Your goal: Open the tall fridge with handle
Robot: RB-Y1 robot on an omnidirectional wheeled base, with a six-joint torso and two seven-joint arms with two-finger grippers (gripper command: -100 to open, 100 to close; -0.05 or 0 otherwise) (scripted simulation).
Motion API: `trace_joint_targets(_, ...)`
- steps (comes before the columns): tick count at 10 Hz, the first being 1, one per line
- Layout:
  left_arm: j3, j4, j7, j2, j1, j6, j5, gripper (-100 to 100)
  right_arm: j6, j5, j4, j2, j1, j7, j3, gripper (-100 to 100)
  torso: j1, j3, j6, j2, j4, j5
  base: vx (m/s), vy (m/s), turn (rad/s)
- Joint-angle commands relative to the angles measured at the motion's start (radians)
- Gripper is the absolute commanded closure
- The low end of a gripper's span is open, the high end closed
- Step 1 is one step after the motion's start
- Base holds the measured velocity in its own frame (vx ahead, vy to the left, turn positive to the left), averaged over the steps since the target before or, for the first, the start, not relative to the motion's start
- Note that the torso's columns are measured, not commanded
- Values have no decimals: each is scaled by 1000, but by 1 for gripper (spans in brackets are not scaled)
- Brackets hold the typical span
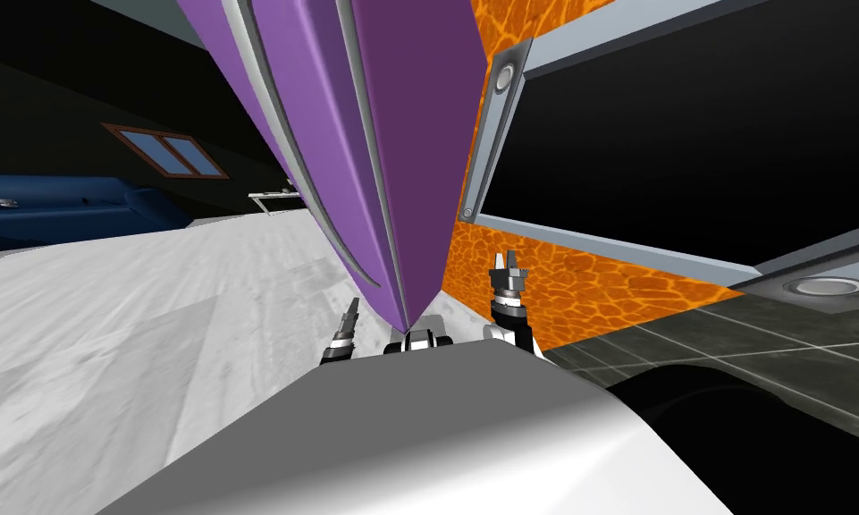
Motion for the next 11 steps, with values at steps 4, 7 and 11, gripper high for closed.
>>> trace_joint_targets(4,3,127,-22,-79,-15,-77,-28,-100,0,0,0,0,0,0,0,0,3,1,0,1,0,1,114,-48,-10)
trace_joint_targets(7,3,138,-23,-101,-16,-84,-30,-100,0,0,0,0,0,0,0,0,2,2,0,4,1,0,55,-30,4)
trace_joint_targets(11,9,82,-8,-90,-34,-14,-28,-100,0,0,0,0,0,0,0,0,1,1,0,1,0,0,4,-7,17)
